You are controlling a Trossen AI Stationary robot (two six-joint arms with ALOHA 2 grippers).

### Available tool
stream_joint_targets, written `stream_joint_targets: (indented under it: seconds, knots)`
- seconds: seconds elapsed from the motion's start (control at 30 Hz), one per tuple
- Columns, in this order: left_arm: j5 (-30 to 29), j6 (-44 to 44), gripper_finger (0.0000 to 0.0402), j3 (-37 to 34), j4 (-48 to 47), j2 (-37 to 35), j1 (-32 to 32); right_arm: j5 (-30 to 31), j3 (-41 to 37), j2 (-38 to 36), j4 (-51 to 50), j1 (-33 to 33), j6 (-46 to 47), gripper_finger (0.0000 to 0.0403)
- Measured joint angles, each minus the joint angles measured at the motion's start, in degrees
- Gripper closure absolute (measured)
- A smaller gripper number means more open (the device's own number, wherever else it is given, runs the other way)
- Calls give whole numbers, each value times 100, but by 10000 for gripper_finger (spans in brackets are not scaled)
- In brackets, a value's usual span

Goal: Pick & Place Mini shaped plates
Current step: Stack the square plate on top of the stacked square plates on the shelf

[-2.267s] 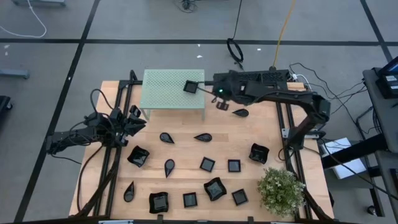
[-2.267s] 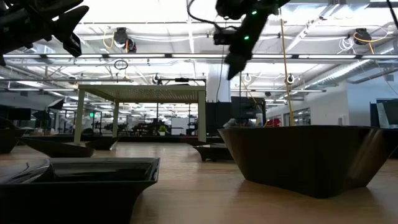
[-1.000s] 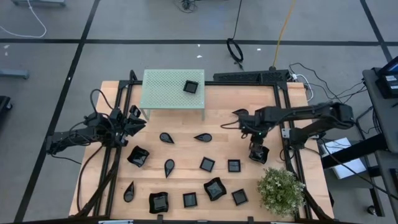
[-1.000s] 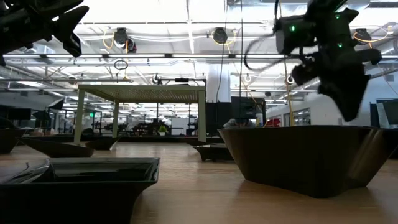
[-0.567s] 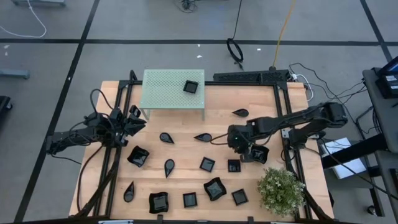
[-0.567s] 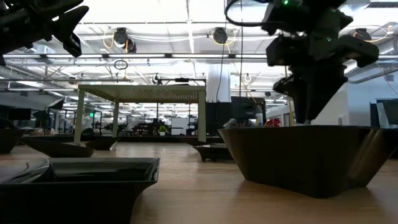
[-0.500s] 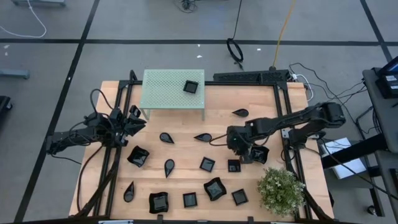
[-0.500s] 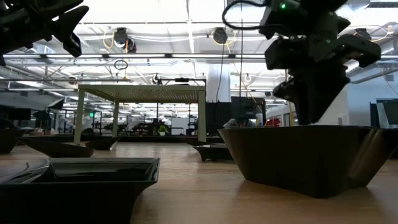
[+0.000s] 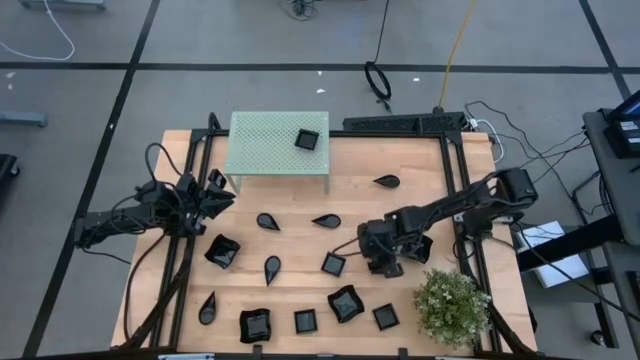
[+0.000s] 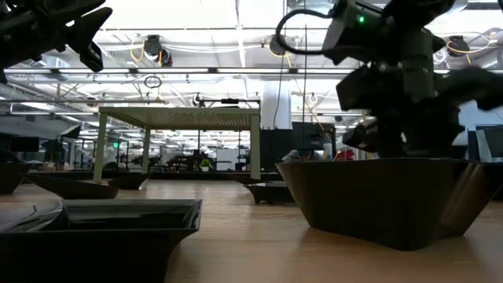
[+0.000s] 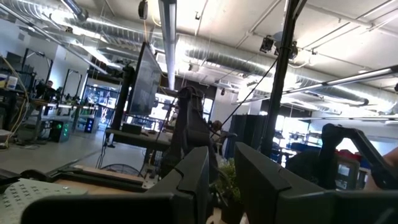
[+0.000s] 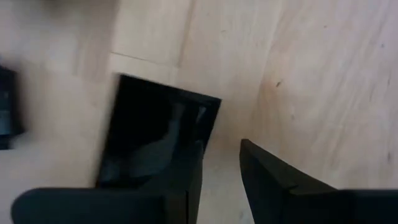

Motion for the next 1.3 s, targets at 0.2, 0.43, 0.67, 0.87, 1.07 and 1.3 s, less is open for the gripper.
stream_joint_targets:
  seconds: [0.2, 0.43, 0.67, 0.87, 1.07, 1.3]
  knots:
    - [-2, 1, 321, 2, 1, 0, 1, 146, 4, 41, 42, 126, 218, 309]
    - [-2, 1, 321, -1, -1, 0, 1, 112, 0, -465, 18, 140, 673, 309]
    - [-2, 0, 321, 2, -1, 0, 1, 110, -105, -536, 52, 223, 817, 309]
    - [1, 1, 321, -1, 1, 0, 1, 2, -679, -536, 350, 218, 1166, 308]
    - [1, -1, 321, 0, -1, 0, 1, -268, -922, -562, 715, 223, 1529, 308]
    - [1, -1, 321, 0, -1, 0, 0, -316, -876, -551, 738, 209, 1704, 308]
